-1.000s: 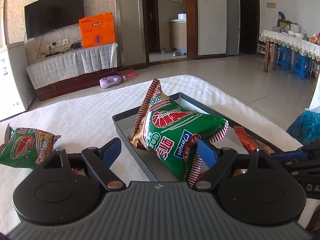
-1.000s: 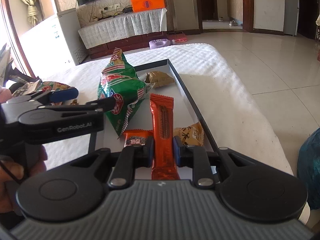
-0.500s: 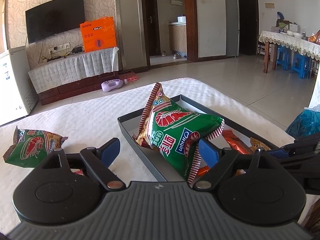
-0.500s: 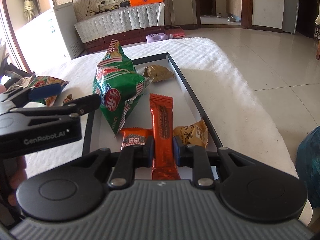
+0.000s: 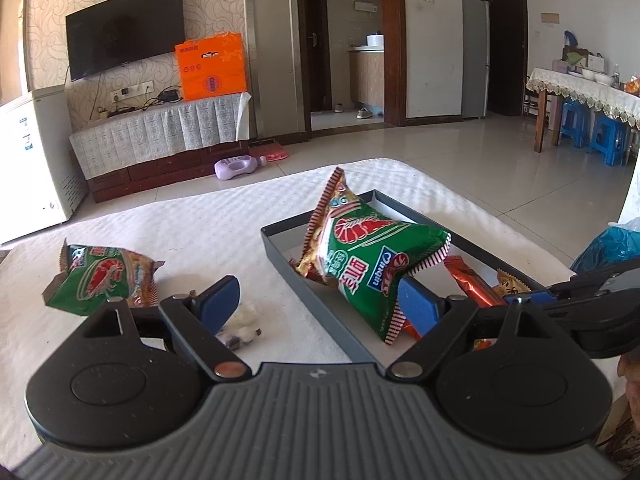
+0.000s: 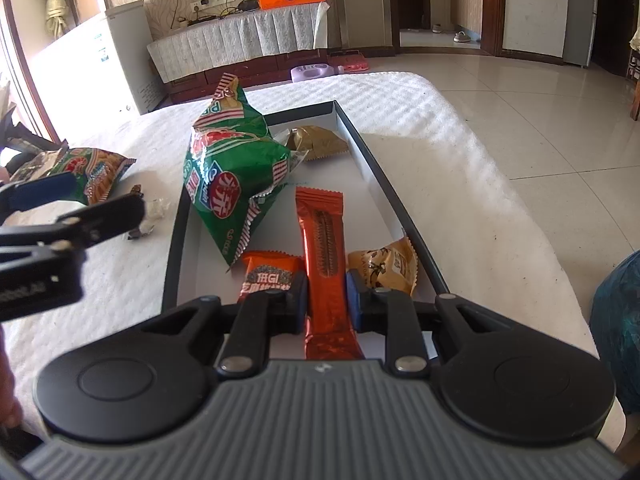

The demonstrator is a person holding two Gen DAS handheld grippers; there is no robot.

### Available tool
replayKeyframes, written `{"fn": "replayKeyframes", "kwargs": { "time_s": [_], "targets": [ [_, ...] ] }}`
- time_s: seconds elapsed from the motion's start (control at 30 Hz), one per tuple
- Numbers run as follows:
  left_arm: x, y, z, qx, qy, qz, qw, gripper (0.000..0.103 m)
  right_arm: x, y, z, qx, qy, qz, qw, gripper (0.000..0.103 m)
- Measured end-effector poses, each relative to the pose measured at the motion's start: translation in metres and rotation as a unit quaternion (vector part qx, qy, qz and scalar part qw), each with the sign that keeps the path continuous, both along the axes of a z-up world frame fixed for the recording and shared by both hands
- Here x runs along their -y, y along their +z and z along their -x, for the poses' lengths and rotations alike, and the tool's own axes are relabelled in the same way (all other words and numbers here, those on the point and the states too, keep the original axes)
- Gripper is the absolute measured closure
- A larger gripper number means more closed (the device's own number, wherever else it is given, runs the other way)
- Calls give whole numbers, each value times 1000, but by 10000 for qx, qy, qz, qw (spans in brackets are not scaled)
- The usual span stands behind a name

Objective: Organize snacks
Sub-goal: 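Open left tool to release green bag while right tool holds candy bar in box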

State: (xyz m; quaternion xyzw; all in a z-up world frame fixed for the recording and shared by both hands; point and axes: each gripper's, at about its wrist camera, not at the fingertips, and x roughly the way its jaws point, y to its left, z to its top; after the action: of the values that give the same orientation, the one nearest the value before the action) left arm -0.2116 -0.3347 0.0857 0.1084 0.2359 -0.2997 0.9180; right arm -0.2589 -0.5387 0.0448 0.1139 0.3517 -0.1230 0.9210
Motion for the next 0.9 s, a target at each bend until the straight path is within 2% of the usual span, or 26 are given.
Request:
{"fn": "replayKeyframes", "kwargs": {
  "time_s": [0.33, 0.53, 0.9],
  "targets": [
    [-39, 9, 19, 70, 267, -71, 9996, 14, 0, 0, 0, -7, -3, -3, 10000, 79],
    [-55, 8, 14, -11, 520, -90, 9986, 13, -2, -1, 0, -31, -3, 46, 10000, 79],
    [-55, 5, 6, -70, 616, -128, 9980, 13, -2, 2, 4, 32, -47, 9, 10000, 78]
  ]
}}
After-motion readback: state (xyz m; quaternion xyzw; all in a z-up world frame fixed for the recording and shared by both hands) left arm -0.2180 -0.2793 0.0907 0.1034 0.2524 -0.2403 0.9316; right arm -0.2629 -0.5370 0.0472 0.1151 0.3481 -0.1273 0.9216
